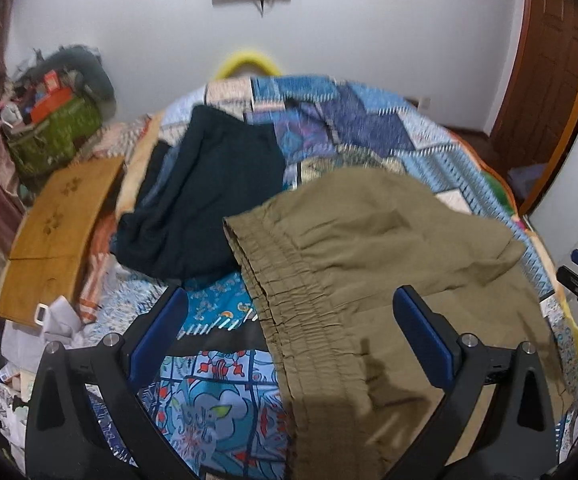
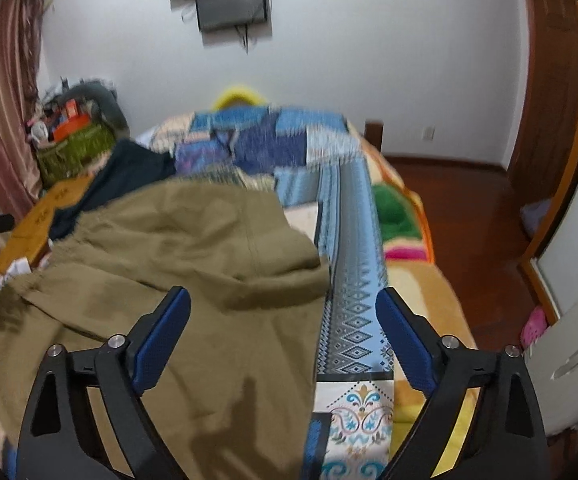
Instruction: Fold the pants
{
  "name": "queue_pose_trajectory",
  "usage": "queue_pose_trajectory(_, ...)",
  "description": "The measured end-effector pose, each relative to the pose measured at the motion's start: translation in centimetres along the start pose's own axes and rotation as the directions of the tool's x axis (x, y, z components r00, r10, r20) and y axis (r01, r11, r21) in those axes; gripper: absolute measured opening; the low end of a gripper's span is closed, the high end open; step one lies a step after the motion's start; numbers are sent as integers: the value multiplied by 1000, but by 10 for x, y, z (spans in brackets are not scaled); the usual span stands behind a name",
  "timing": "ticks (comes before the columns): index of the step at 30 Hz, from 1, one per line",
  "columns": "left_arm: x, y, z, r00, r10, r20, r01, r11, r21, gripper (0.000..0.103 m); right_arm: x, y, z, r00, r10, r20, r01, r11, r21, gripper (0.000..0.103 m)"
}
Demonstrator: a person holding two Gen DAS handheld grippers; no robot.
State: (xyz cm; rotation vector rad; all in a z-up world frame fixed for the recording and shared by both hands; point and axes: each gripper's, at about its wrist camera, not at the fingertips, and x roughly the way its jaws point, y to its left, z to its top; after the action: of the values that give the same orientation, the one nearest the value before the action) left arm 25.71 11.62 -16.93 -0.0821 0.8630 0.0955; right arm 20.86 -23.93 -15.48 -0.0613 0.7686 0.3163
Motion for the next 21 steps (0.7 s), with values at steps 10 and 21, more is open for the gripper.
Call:
queue_pose_trajectory(10, 65, 9, -4, 978, 42, -205, -18, 993, 115, 95, 69, -14, -2, 981, 22, -195, -33, 998, -53, 66)
queue_pose_trajectory(21, 89, 13, -7, 936, -125, -328, 139, 990, 21, 70, 100, -16, 0, 960, 24, -278, -45, 997, -69, 25)
